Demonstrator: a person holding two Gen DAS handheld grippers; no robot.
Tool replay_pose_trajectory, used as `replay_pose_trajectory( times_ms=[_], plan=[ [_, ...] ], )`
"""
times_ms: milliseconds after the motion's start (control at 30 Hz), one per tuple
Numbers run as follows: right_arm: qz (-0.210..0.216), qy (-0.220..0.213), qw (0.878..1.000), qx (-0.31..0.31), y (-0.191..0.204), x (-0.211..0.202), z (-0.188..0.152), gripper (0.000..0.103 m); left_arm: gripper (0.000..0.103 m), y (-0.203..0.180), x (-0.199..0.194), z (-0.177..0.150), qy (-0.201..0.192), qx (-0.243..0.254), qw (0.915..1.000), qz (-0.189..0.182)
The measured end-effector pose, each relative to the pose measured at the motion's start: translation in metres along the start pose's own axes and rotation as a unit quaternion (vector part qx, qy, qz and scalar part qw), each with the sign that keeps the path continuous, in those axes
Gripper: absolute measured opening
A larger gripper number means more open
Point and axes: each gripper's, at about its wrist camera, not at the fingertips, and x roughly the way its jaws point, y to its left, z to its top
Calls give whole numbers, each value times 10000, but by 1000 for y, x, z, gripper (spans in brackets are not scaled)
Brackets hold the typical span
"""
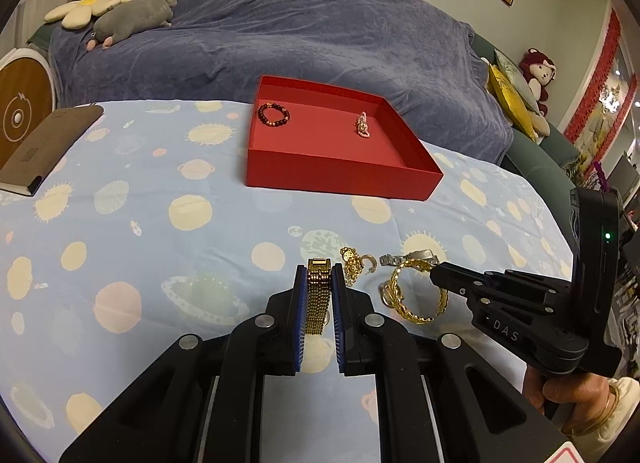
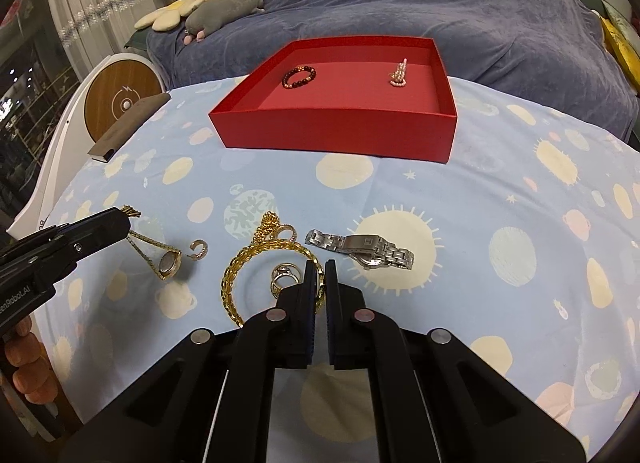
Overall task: Organize jewelry
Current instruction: 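Carry the watch and bangle into the red box and open both grippers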
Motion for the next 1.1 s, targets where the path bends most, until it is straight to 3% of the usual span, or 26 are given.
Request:
replay_pose_trajectory(
  times_ms=[600,867,1100],
  plan=[
    [99,-359,9990,243,-18,-37,20,4,9,-24,-14,58,-447,-68,9989,-98],
    [-81,-656,9975,261,-42,-33,97,3,9,-26,19,130,-564,209,9981,100],
    [-239,-567,9966,546,-68,30,156,3,9,-11,84,183,-527,-52,9986,76]
  ],
)
